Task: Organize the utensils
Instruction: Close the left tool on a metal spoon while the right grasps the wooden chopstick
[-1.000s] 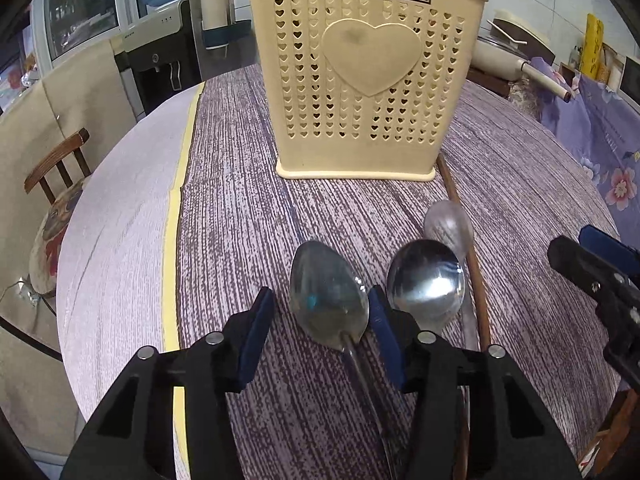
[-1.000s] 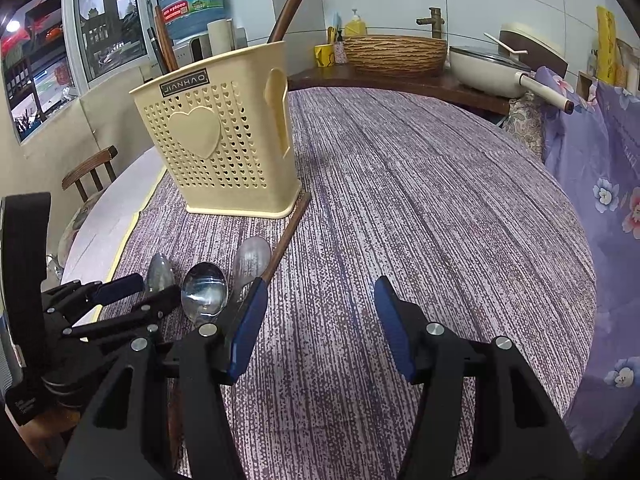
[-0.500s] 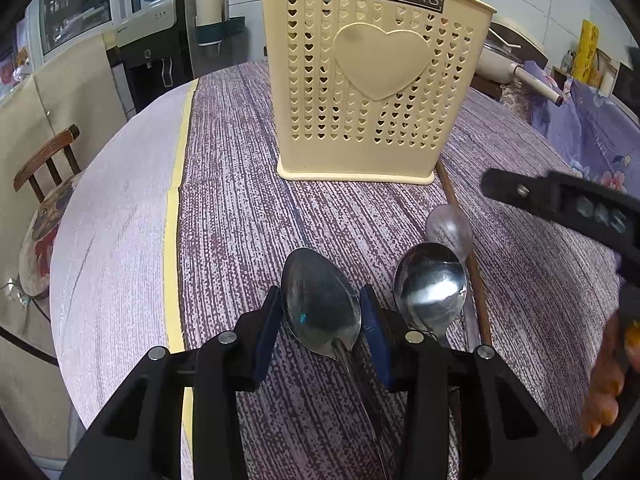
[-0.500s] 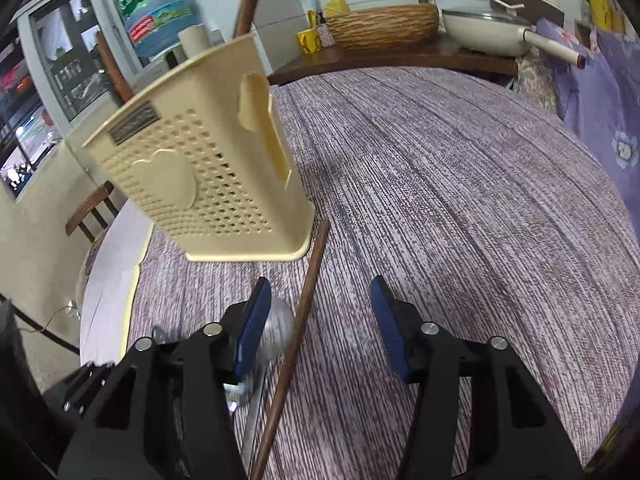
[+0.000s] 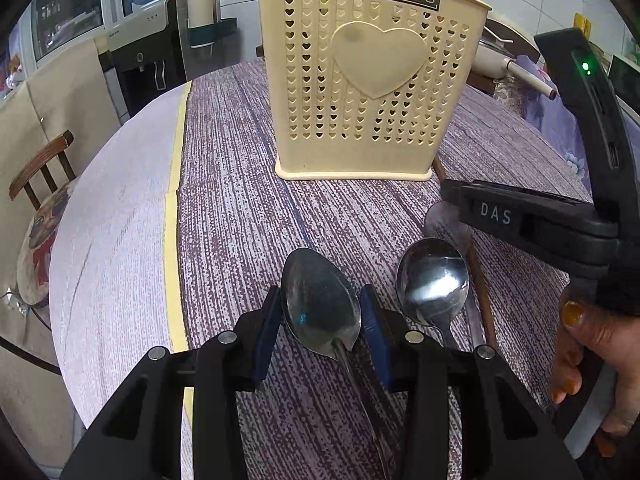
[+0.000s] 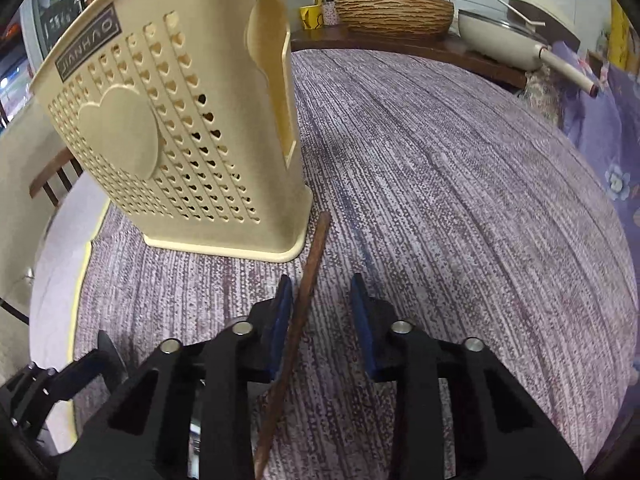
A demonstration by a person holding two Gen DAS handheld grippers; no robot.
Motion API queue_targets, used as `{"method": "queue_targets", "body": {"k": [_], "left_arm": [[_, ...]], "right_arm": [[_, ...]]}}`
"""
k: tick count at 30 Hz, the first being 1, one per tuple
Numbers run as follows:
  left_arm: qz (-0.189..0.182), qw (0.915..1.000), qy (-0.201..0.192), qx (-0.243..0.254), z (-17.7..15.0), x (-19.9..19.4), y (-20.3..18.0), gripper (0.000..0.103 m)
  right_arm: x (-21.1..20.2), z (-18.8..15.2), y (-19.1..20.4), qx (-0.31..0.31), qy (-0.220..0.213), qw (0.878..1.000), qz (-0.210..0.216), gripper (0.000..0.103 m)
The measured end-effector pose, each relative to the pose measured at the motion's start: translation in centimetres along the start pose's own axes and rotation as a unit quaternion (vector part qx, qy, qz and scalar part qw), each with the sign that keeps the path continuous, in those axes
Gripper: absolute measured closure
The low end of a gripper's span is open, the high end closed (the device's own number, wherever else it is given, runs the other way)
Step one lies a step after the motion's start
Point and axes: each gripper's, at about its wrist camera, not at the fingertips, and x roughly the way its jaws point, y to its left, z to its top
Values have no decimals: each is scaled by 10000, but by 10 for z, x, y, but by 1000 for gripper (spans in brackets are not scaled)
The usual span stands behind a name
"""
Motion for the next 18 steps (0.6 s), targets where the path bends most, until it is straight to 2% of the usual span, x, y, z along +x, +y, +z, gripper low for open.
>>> {"method": "queue_targets", "body": {"k": [1,3,4,9,18], "left_arm": [[-11,10000,3,-3,-1,0,0,63],[-34,10000,8,-17,0,0,1,63],[-36,10000,15,-20,0,0,1,63],[-7,10000,26,-31,2,1,0,63],[94,9999,90,4,3,3,-3,63]], "right_arm": [[0,-1,-2,-58,-9,10000,19,80],[-1,-1,-8,-99,26,9999,53,90],[-2,-1,-13,-73,62,9999,84,90],[-2,3,-25,84,155,9995,259,90],[4,7,-11,-28,86,9999,-91,90]]}}
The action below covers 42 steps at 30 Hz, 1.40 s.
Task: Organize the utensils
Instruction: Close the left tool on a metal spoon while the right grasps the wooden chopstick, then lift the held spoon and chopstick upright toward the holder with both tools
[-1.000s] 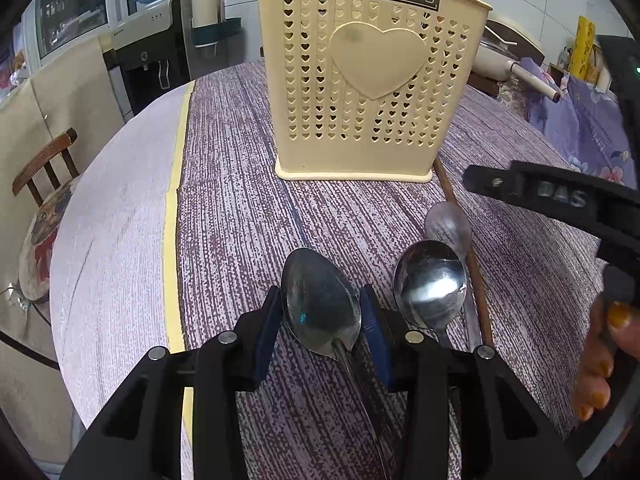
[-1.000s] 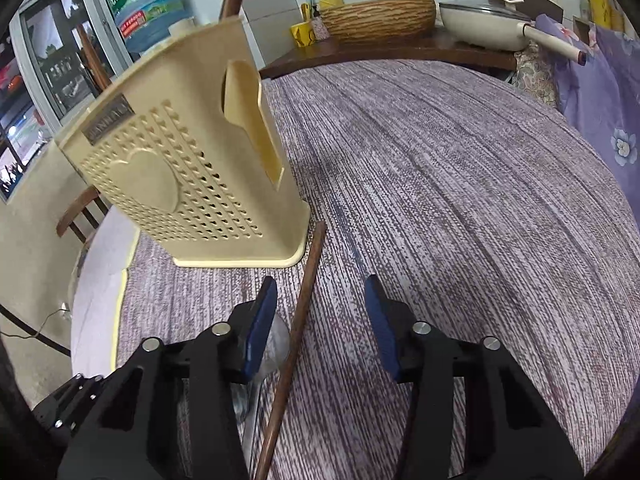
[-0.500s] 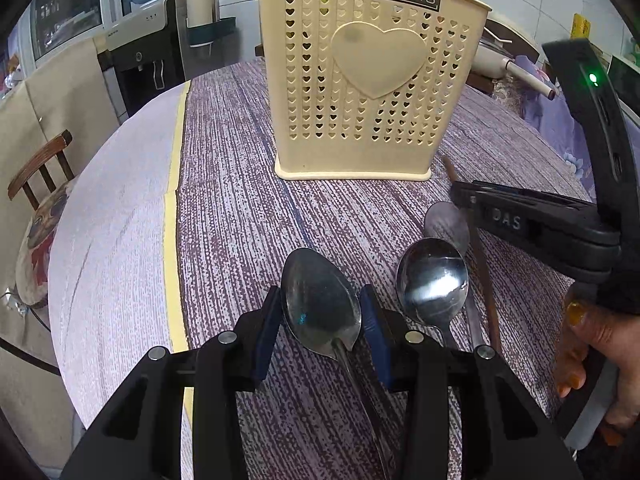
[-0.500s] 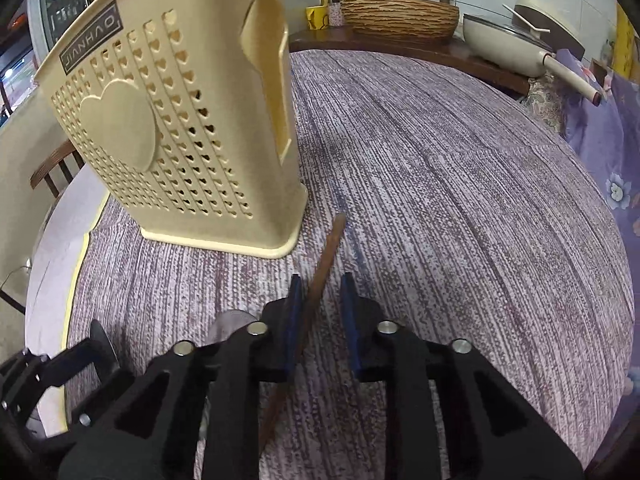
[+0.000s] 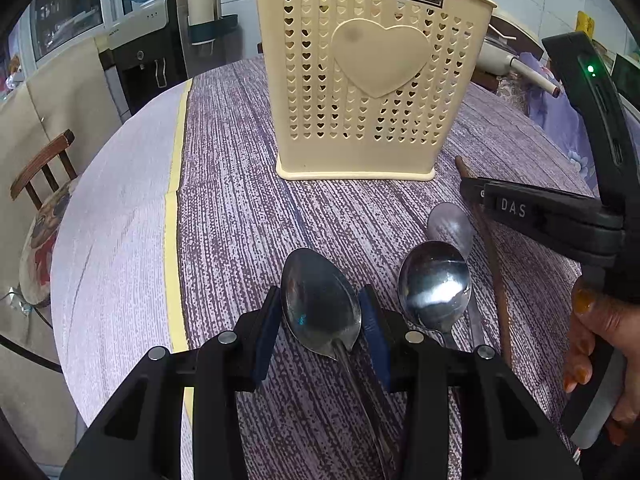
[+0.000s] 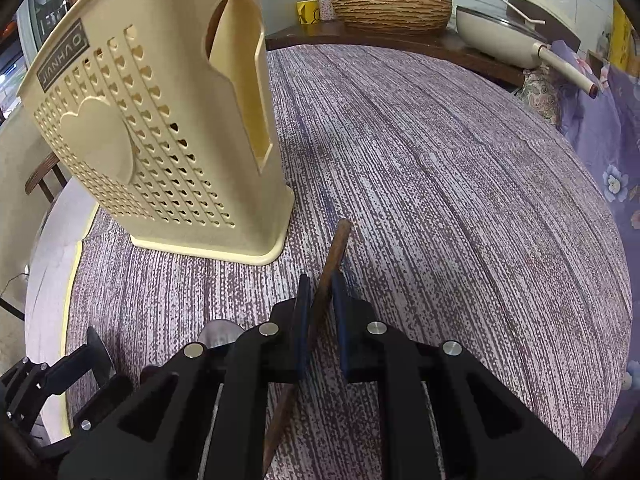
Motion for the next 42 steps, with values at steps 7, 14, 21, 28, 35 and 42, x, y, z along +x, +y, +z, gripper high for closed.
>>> {"method": "queue_targets", "body": {"k": [7,14,21,28,35,42], "left_arm": [[-23,9999,19,-120,1,0,0,63],[-102,9996,-208,-159,4,-9,1,64],[-320,9971,-608,-322,15,-31,13,64],[-488,9928,-1043,-321,29,-61,20,65],[-583,9886,-1351,-317,35,-84,25,66],[-661,9866,-1449,-345,36,-92,30,66]], "right_arm": [[-4,-4,0,63,-68,9999,55,91],[-10,-5,-26,756,-197,9951,603,94],[-46,-3,-44,1064,-645,9861,1098,94],[-108,-1,-49,859,-1368,9771,1388,95],[-157,-6,-46,495,-1834,9706,1475,95],[-178,-6,-46,359,-2017,9657,1597,95]]}}
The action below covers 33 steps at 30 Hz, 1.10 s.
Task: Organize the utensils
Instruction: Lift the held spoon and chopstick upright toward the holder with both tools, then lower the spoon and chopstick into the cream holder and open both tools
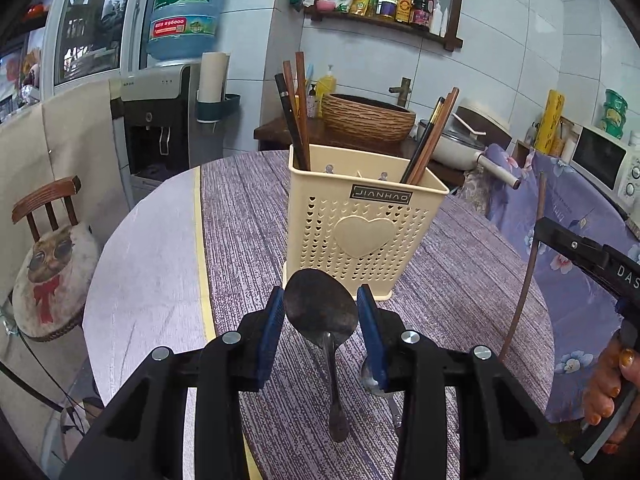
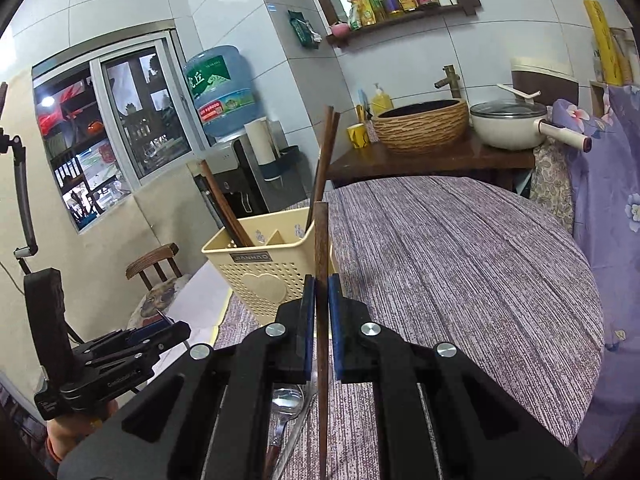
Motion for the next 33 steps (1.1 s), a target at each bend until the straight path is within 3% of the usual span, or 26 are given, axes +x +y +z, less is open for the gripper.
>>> {"method": "queue_targets", "body": {"k": [17,22,27,33], "left_arm": [[-172,9997,-159,45,18,-12,4,66],[-270,9992,-278,73,32,-20,3,66],[-513,9973,-526,91,69,-32,0,66],[-346,9922,-1198,21,135,-44,-5,66]], "right_arm": [[-11,20,21,-445,-223,9987,65,95],[-10,35,29,-541,-185,9979,301,95],[-14,66,39,-630,-337,9961,517,95],[-22,122,66,-929,-982,9897,467,95]]}}
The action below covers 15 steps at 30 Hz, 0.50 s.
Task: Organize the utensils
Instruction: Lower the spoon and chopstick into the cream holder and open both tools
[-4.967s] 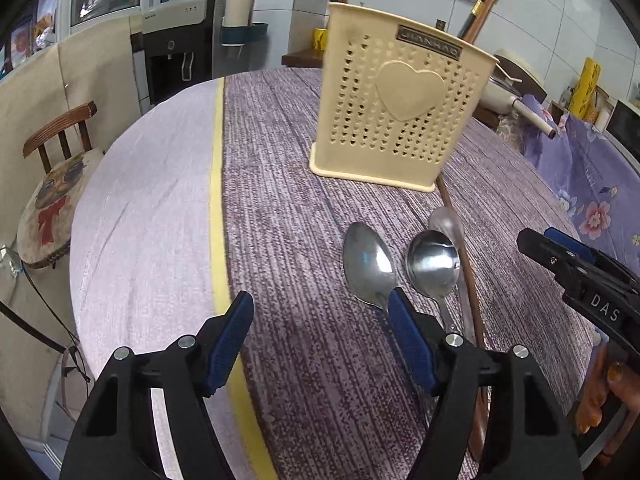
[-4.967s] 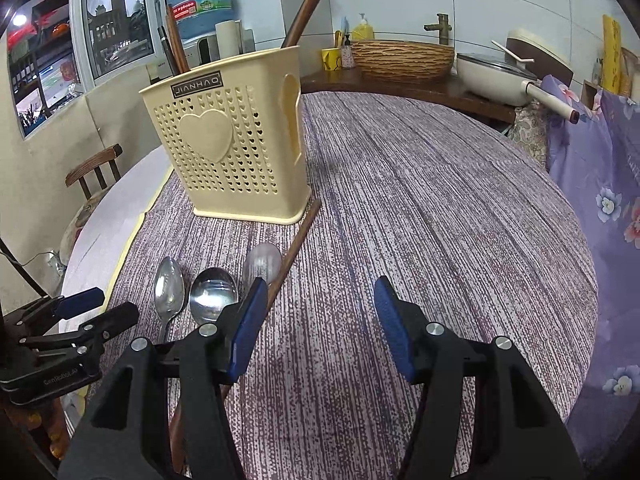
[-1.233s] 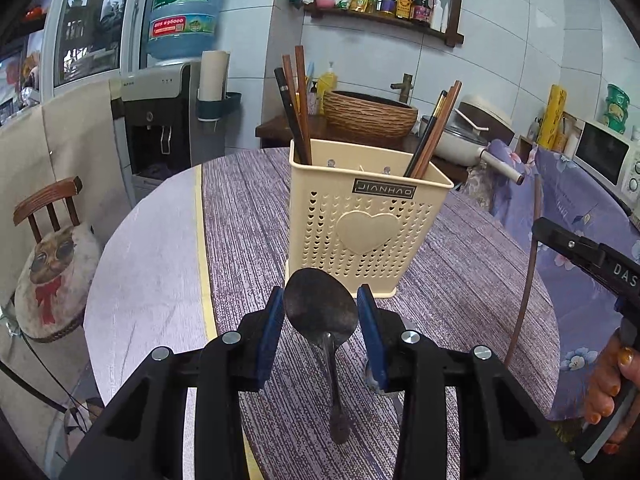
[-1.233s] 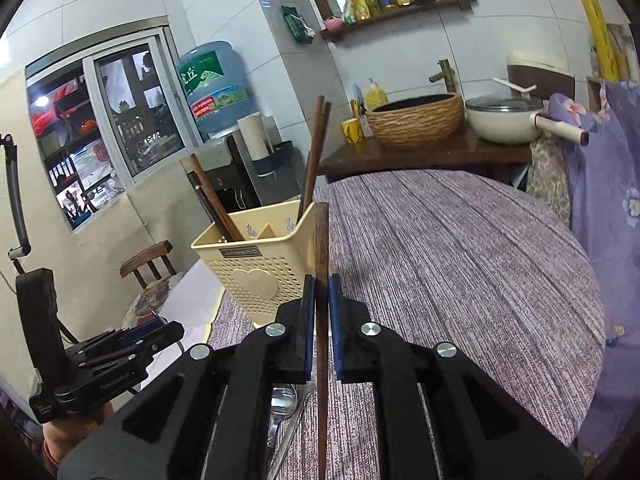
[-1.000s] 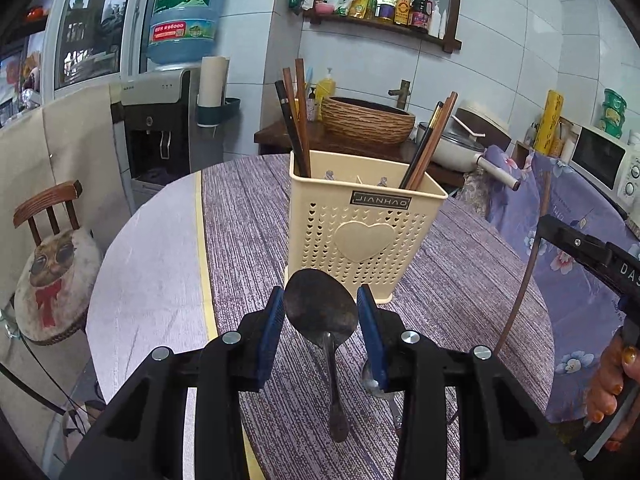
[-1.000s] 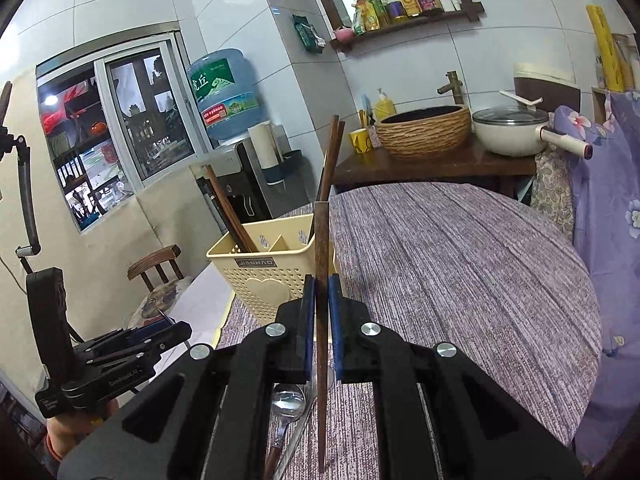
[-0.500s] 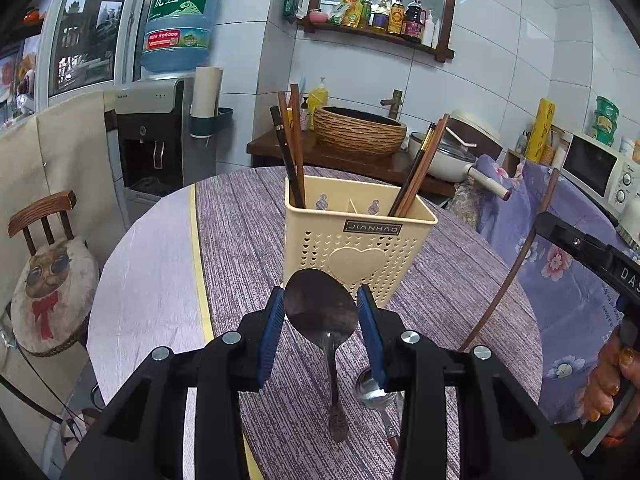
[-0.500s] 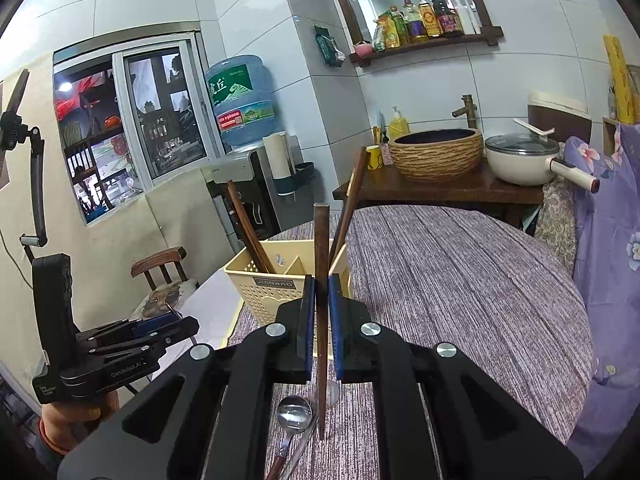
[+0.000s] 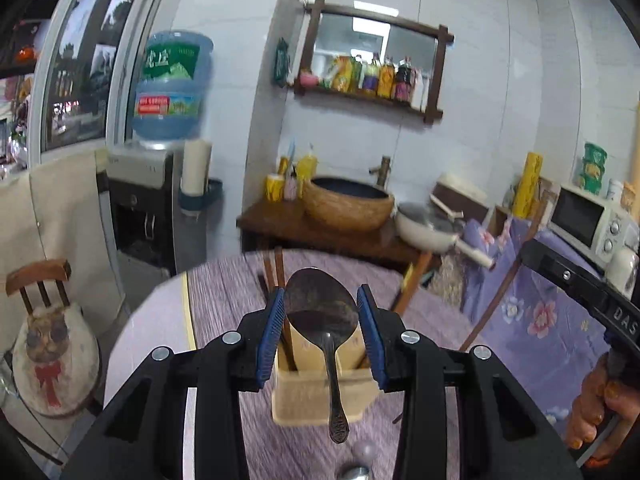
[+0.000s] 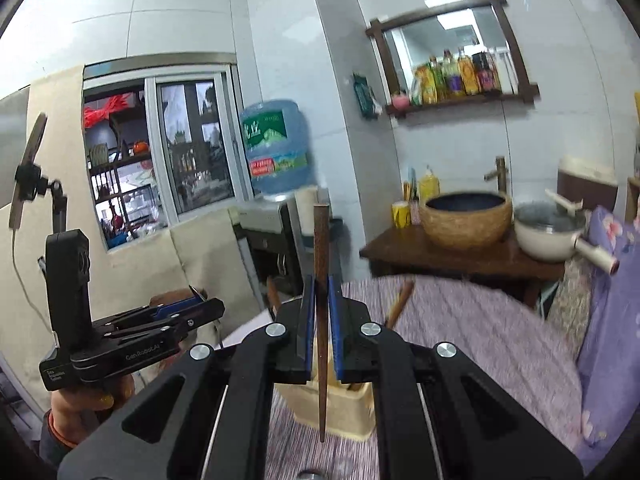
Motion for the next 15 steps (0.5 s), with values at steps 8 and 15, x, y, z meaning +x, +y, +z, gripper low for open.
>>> {"method": "queue_targets", "body": {"k": [8,15], "left_arm": [[448,9981,-418,-37,32,47,-3,66],[576,9983,-72,56,-22,81,-1,66]], "right_arm": [[31,33,14,-390,-468,9969,-500,95],[64,-12,-2,-160,-64,9980,-608,95]]}}
